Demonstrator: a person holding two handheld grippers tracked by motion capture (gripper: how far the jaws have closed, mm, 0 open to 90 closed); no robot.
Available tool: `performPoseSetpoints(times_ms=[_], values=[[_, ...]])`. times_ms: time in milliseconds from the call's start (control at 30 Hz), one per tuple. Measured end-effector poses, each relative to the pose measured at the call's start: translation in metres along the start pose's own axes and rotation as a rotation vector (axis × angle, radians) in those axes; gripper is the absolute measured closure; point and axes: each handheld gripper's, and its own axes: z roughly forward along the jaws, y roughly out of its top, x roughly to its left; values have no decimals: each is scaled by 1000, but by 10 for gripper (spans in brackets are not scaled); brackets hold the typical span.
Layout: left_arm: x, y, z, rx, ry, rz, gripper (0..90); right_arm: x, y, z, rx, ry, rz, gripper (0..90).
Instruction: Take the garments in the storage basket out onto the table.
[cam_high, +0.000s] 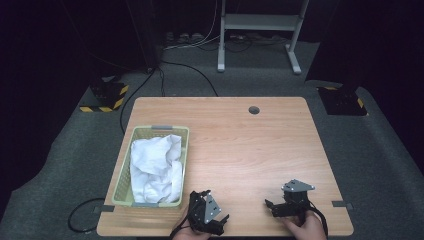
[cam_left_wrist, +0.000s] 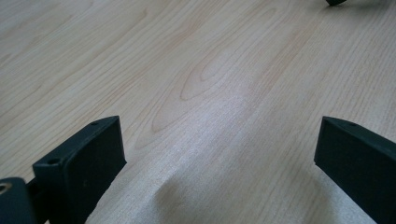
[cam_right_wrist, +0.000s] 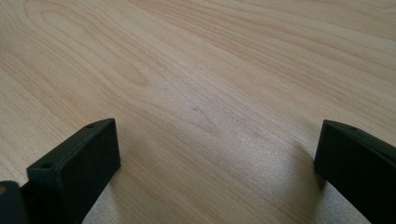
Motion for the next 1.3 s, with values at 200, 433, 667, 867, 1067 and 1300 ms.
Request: performPoseSetpoints(times_ms=[200,433,667,867,1067,1300], values=[[5,-2,-3,-30,-17,-47,20,0,0,0,-1,1,1,0],[4,-3,-5,-32,-17,-37,20,0,0,0,-1,1,1,0],[6,-4,-5,-37,-21,-60,18,0,0,0,-2,3,1,0],[9,-5,-6,-49,-21,-90,18,0,0,0,-1,2,0,0],[11,-5,-7,-56,-36,-106,14,0,0,0,-1,2,0,0],[12,-6,-7,-56,-63,-119,12,0,0,0,-1,2,0,0]])
